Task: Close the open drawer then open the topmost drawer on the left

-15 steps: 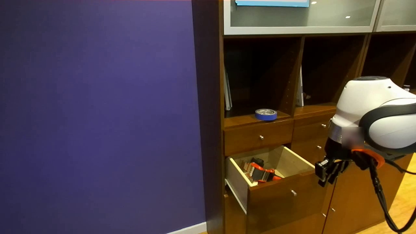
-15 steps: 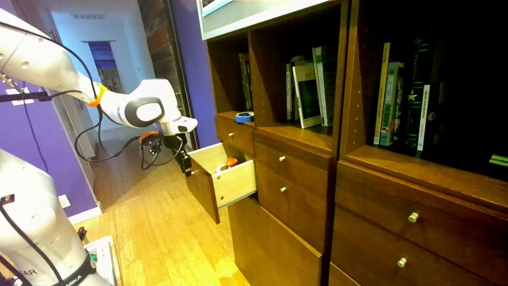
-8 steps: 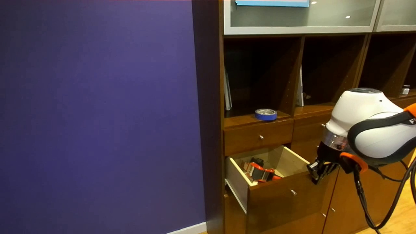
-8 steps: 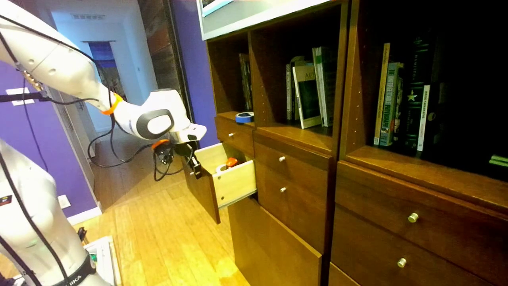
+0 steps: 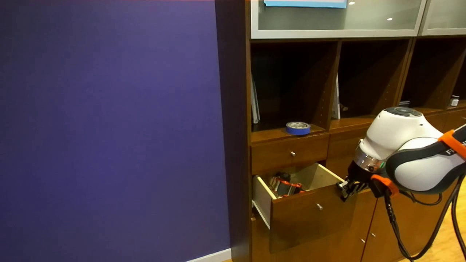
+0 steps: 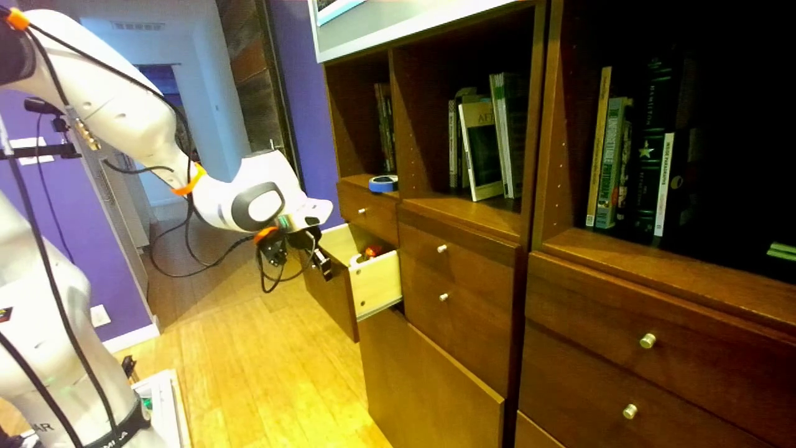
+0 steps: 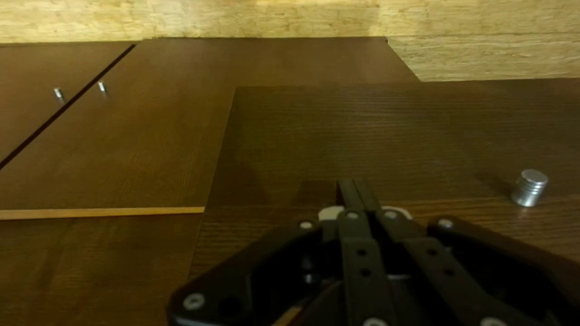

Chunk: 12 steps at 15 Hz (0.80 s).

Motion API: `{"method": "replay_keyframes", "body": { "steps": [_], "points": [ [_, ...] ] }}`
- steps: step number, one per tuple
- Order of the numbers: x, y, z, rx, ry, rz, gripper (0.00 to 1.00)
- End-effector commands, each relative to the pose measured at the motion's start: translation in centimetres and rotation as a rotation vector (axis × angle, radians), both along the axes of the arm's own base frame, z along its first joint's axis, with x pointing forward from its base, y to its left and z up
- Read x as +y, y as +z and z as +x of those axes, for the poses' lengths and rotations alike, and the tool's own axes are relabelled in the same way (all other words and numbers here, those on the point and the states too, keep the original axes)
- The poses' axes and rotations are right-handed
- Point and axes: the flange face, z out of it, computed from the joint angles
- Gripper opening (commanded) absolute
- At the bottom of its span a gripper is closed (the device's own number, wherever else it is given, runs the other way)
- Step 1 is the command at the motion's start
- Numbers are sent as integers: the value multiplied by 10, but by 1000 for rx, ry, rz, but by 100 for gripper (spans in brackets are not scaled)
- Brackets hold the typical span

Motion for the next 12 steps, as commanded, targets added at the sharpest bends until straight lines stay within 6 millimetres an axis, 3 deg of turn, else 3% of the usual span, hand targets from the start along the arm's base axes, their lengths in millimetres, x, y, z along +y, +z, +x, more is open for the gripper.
{"method": "replay_keyframes", "body": {
  "steps": [1,12],
  "points": [
    [2,1,27,-58,-3,6,0],
    [14,12,104,-108,55,-1,0]
  ]
}}
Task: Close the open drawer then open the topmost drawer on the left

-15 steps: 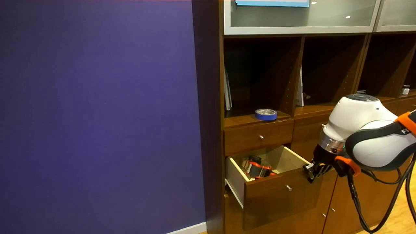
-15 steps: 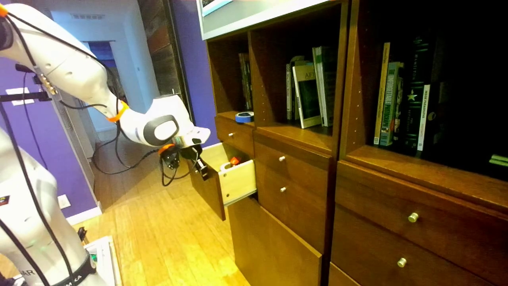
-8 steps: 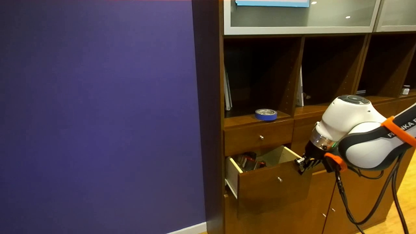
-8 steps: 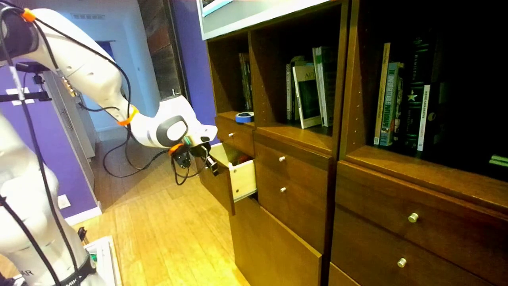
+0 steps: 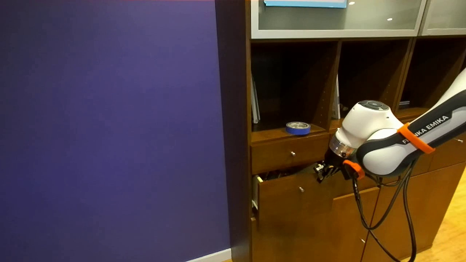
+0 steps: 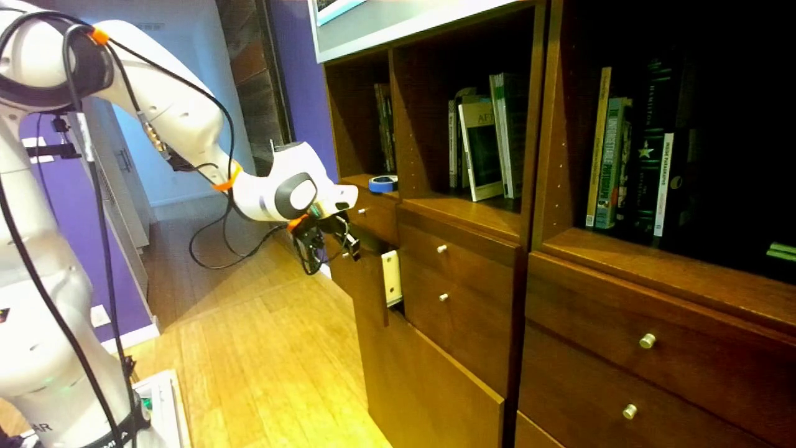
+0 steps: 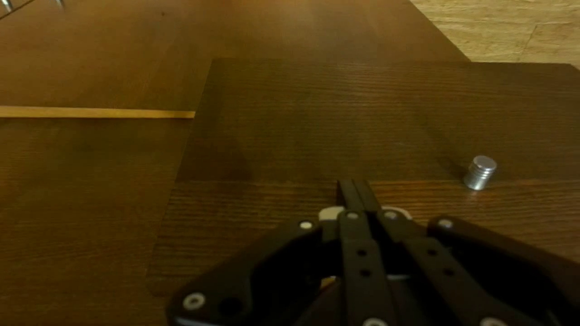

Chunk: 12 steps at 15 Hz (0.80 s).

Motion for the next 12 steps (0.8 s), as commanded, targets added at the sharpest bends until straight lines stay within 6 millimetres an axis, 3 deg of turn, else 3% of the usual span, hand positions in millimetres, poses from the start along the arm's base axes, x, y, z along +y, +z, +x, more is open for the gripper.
{"method": "replay_keyframes", "body": {
  "steps": [1,9,12],
  "points": [
    [2,-1,27,-16,12,-8,0],
    [0,-2,50,-42,18,-16,0],
    [8,3,43,9,43,-15,0]
  ]
}}
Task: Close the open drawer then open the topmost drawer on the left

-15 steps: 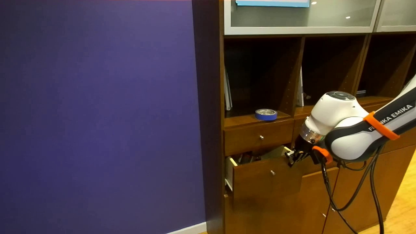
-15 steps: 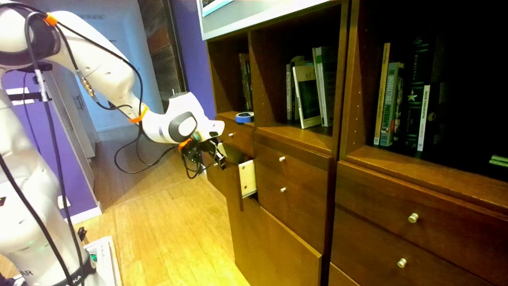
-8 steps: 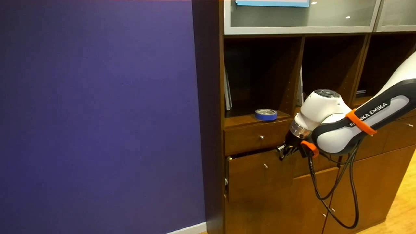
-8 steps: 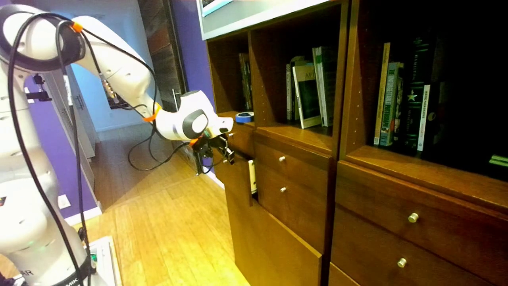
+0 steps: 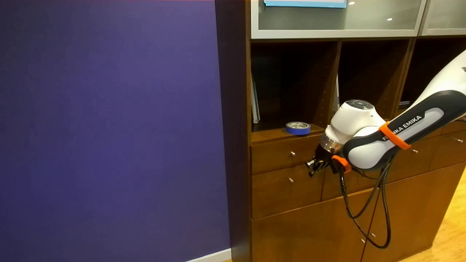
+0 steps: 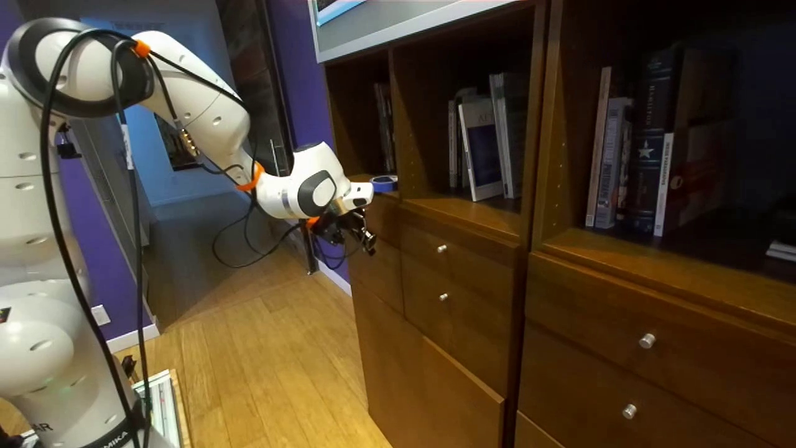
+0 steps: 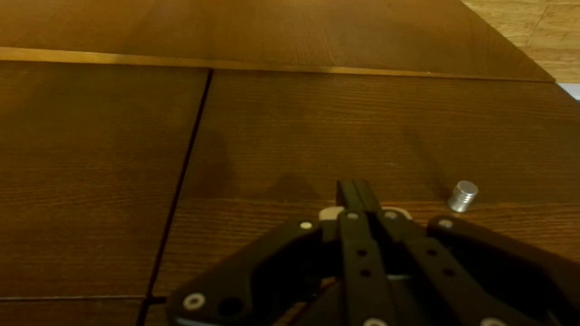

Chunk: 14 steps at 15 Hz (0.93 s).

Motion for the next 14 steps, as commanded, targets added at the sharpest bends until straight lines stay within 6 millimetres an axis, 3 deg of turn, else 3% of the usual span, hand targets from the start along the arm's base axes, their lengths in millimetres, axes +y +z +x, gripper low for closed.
{"method": "replay_keyframes", "body": {
  "steps": [1,2,3,5,10,12,14],
  "points": [
    [13,10,-8,71,38,-3,0],
    [18,20,-16,100,52,-2,2],
    [22,30,-23,138,60,0,27],
    [26,59,-35,195,62,-6,32],
    [34,139,-50,199,44,-24,66],
    [41,158,-50,168,41,-21,80],
    [50,164,-47,139,34,-16,93]
  ]
}}
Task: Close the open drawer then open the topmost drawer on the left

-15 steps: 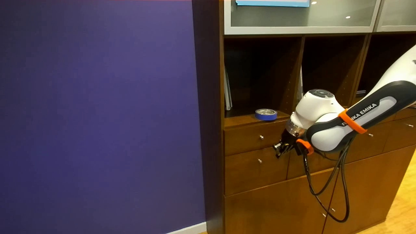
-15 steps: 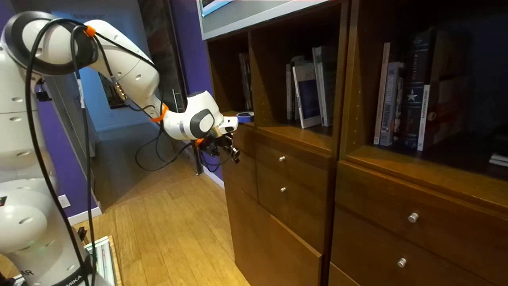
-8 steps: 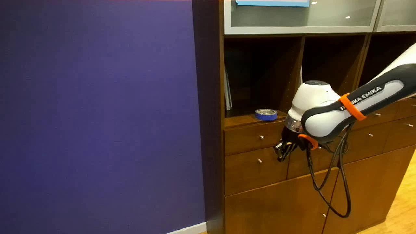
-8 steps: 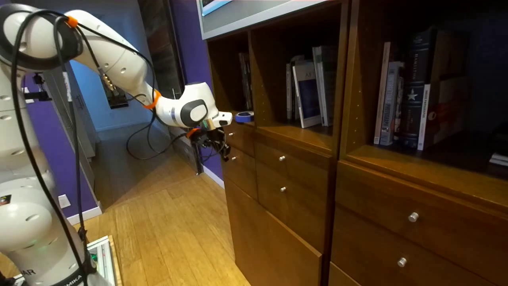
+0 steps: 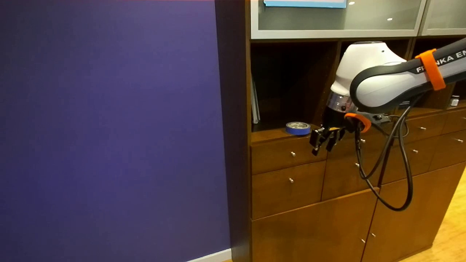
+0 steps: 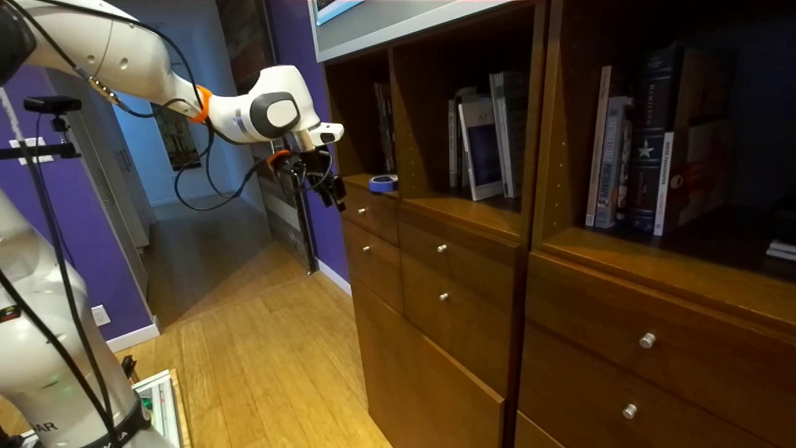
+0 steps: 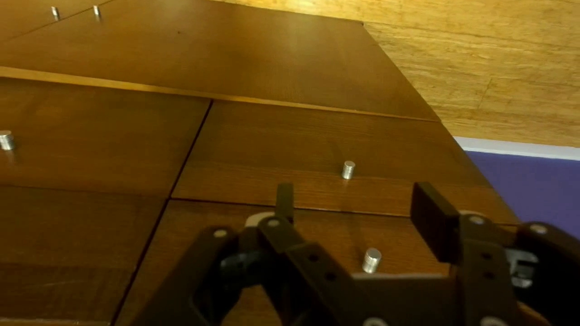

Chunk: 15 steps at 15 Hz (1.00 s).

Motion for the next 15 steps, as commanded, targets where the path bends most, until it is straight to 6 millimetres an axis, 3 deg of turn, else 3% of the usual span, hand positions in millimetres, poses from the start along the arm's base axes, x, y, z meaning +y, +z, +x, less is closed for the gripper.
{"method": "replay_keyframes", "body": {
  "steps": [1,5,6,7,9,11,13,15],
  "points": [
    [18,8,4,-19,-16,25,98],
    [36,-3,16,-37,-37,36,100],
    [38,-7,20,-43,-44,40,96],
    [41,-11,25,-45,-52,48,88],
    [44,-18,35,-59,-71,51,80],
    [46,-23,45,-88,-82,25,56],
    [48,-28,54,-105,-93,6,48],
    [51,-31,60,-116,-97,-5,47]
  ]
}}
